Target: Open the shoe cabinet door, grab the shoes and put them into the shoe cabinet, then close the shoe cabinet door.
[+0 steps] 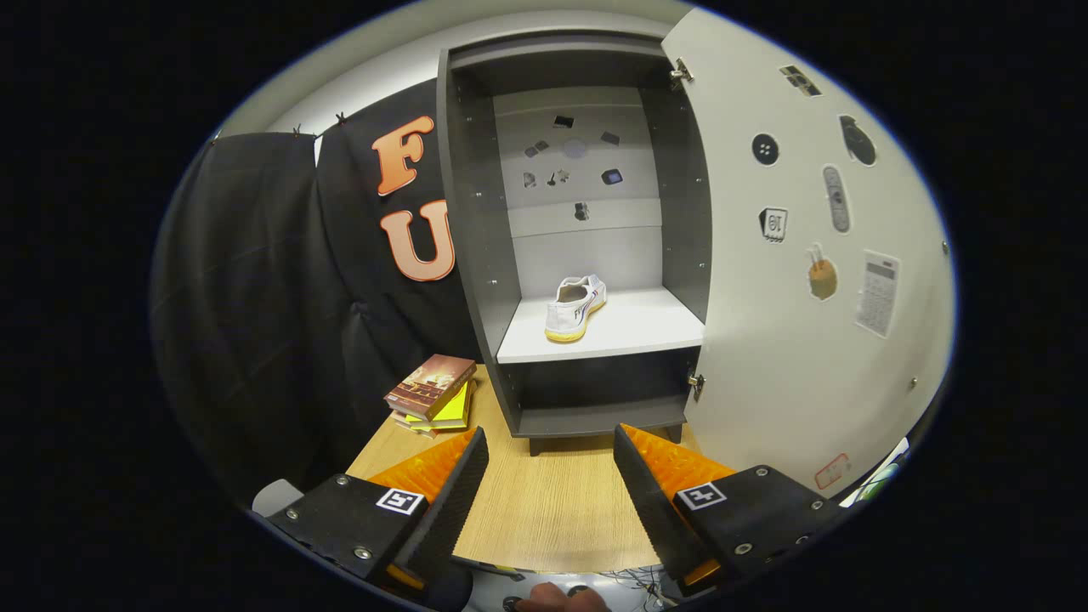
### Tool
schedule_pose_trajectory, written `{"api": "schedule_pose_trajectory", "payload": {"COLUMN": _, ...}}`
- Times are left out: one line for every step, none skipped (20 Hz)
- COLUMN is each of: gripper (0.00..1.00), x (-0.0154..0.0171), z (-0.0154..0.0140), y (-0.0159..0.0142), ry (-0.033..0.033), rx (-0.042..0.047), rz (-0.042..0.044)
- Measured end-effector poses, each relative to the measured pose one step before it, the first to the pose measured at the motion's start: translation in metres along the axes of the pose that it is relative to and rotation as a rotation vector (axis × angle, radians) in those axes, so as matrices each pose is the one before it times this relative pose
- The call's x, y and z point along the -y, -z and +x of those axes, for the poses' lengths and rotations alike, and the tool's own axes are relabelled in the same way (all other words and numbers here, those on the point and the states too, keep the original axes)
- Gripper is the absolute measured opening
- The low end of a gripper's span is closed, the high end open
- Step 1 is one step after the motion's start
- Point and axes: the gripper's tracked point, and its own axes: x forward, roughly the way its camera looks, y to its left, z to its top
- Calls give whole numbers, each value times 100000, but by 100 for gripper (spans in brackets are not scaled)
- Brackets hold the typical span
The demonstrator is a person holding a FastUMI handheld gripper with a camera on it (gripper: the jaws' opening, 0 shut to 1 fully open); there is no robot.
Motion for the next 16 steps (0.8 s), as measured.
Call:
{"api": "schedule_pose_trajectory", "payload": {"gripper": 93, "x": 423, "z": -1230, "y": -168, "ry": -576, "rx": 1115, "rz": 296}}
{"api": "schedule_pose_trajectory", "payload": {"gripper": 93, "x": 565, "z": -1048, "y": -64, "ry": -422, "rx": 925, "rz": 246}}
{"api": "schedule_pose_trajectory", "payload": {"gripper": 93, "x": 391, "z": -1058, "y": 76, "ry": -766, "rx": 491, "rz": 4}}
{"api": "schedule_pose_trajectory", "payload": {"gripper": 93, "x": 399, "z": -1057, "y": 177, "ry": -583, "rx": 659, "rz": -476}}
{"api": "schedule_pose_trajectory", "payload": {"gripper": 93, "x": 632, "z": -1138, "y": 8, "ry": -282, "rx": 802, "rz": -710}}
{"api": "schedule_pose_trajectory", "payload": {"gripper": 93, "x": 639, "z": -1150, "y": -46, "ry": -265, "rx": 998, "rz": -484}}
{"api": "schedule_pose_trajectory", "payload": {"gripper": 93, "x": 918, "z": -1131, "y": 65, "ry": 180, "rx": 138, "rz": -384}}
{"api": "schedule_pose_trajectory", "payload": {"gripper": 93, "x": 943, "z": -1301, "y": -29, "ry": -381, "rx": 943, "rz": -91}}
{"api": "schedule_pose_trajectory", "payload": {"gripper": 93, "x": 1094, "z": -1219, "y": -311, "ry": -205, "rx": 1217, "rz": -696}}
{"api": "schedule_pose_trajectory", "payload": {"gripper": 93, "x": 1473, "z": -1068, "y": -162, "ry": 464, "rx": 823, "rz": -907}}
{"api": "schedule_pose_trajectory", "payload": {"gripper": 93, "x": 1635, "z": -957, "y": 12, "ry": 1030, "rx": 484, "rz": -458}}
{"api": "schedule_pose_trajectory", "payload": {"gripper": 93, "x": 1473, "z": -941, "y": -148, "ry": 113, "rx": 587, "rz": 380}}
{"api": "schedule_pose_trajectory", "payload": {"gripper": 93, "x": 1184, "z": -816, "y": -326, "ry": -289, "rx": 764, "rz": 1176}}
{"api": "schedule_pose_trajectory", "payload": {"gripper": 93, "x": 1599, "z": -729, "y": -433, "ry": 345, "rx": 1405, "rz": 1704}}
{"api": "schedule_pose_trajectory", "payload": {"gripper": 93, "x": 1473, "z": -513, "y": -455, "ry": 402, "rx": 1545, "rz": 1421}}
{"api": "schedule_pose_trajectory", "payload": {"gripper": 93, "x": 1350, "z": 155, "y": -291, "ry": 811, "rx": 1355, "rz": 1172}}
